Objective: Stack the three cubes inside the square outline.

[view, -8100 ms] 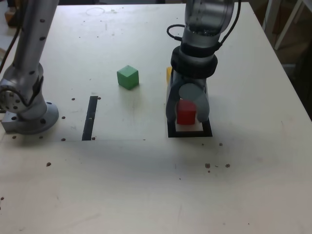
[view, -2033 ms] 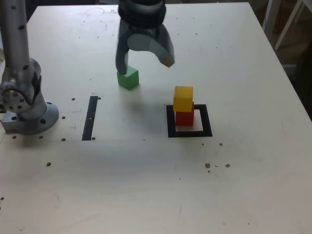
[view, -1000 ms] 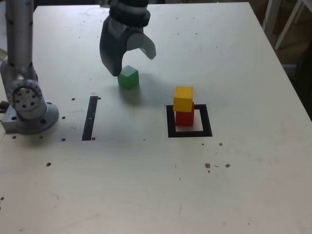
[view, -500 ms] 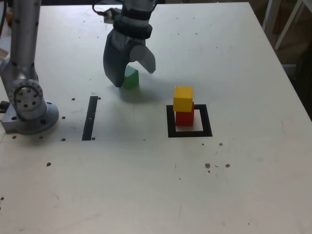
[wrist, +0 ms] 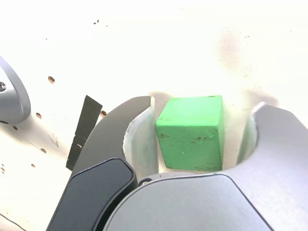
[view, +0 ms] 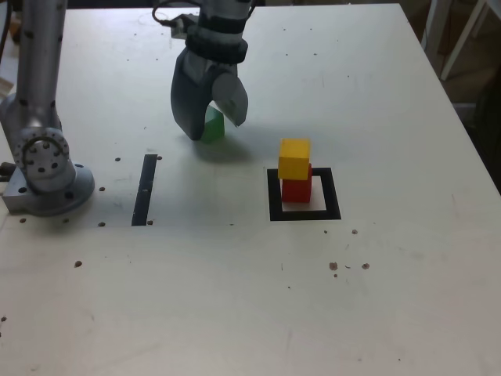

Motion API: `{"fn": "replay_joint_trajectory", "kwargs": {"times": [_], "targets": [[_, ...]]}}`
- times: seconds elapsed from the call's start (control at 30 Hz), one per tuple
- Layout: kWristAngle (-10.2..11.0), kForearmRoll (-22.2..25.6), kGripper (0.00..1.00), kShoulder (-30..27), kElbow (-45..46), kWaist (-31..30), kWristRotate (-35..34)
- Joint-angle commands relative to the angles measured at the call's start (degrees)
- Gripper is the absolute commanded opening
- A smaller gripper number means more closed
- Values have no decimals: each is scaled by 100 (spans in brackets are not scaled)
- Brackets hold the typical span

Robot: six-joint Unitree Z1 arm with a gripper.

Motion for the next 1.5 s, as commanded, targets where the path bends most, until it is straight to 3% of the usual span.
{"fn": "replay_joint_trajectory", "kwargs": {"times": [0.0, 0.57, 0.83, 0.97, 1.2, 1.47], "targets": [[13, -14, 26, 16, 3, 9, 22], [128, 147, 26, -128, -268, -233, 143], [506, 1144, 26, -172, -1571, -1170, 232], [590, 1637, 26, -142, -2166, -1586, 328], [551, 2251, 26, -37, -2895, -2119, 618], [340, 2520, 26, 202, -3412, -2636, 774]]}}
